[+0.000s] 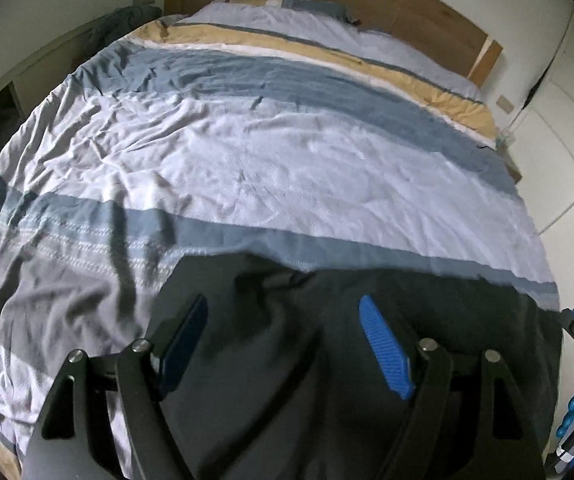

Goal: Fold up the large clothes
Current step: 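Grasp the edge of the black jacket bundle with both tools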

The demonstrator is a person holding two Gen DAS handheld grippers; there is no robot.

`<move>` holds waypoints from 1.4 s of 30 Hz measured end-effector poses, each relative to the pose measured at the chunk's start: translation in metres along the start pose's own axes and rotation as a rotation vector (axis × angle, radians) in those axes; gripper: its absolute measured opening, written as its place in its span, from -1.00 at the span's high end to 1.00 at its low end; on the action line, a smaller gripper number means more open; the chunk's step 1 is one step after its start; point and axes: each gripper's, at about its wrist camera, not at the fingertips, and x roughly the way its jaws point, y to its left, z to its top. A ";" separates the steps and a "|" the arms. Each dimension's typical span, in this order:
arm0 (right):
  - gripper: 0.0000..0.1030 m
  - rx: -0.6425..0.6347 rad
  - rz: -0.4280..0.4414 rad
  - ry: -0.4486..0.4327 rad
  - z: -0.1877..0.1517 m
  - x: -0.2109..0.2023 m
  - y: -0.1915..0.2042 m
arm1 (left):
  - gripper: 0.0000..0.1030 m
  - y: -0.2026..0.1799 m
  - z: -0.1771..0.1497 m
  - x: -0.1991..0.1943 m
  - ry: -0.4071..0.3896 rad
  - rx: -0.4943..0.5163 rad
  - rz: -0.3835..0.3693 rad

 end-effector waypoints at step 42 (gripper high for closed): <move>-0.99 0.082 -0.161 0.055 -0.125 -0.077 -0.099 | -0.52 0.112 -0.148 -0.064 0.045 -0.115 0.027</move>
